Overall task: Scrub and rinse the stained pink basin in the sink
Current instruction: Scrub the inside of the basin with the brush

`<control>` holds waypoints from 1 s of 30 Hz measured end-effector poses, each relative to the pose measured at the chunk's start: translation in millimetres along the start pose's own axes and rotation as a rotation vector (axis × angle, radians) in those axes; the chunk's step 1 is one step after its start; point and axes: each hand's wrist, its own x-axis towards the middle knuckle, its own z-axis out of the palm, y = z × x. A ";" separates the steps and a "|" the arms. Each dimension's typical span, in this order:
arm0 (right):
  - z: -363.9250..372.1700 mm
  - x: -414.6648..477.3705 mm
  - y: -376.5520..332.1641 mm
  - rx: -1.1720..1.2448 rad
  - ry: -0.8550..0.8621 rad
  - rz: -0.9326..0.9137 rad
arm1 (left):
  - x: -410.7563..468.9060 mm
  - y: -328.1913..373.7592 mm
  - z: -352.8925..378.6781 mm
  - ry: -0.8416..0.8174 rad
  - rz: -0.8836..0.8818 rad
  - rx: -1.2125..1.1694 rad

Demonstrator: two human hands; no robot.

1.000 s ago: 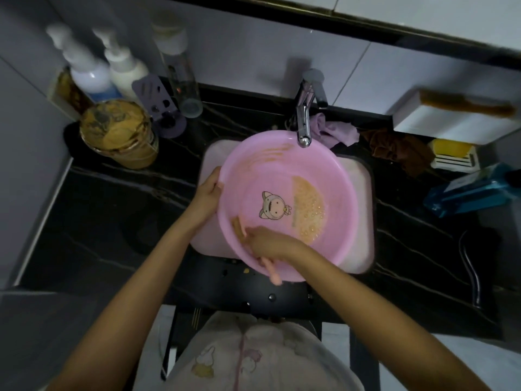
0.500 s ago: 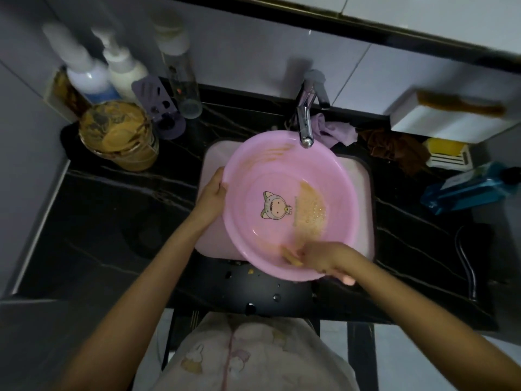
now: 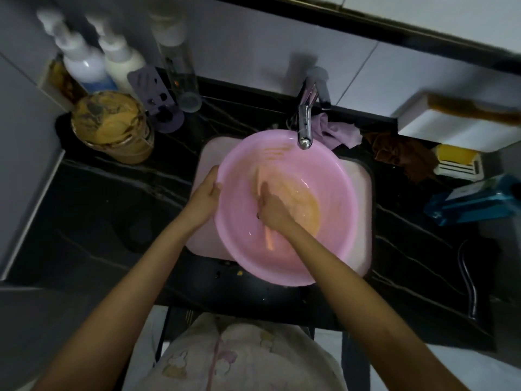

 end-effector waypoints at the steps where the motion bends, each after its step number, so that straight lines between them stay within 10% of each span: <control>1: 2.8 -11.3 -6.9 0.103 -0.089 -0.039 | 0.5 -0.4 -0.1 0.009 -0.007 -0.002; 6: 10.0 -66.5 -24.7 0.638 -0.456 0.181 | -0.1 -4.0 3.5 0.047 0.004 -0.007; 13: -46.7 3.7 -66.2 1.298 0.010 0.128 | 4.5 0.4 2.4 0.037 -0.003 0.131; 18: -2.3 -39.2 -69.6 0.955 -0.291 0.154 | 7.0 -6.0 1.3 0.067 -0.013 0.159; 24: -66.5 4.0 -70.7 1.336 0.086 0.096 | 2.5 -0.3 0.0 0.011 -0.018 0.133; 30: -17.4 -37.5 -66.4 0.934 -0.267 0.046 | 0.5 -3.0 -0.3 0.067 -0.027 0.160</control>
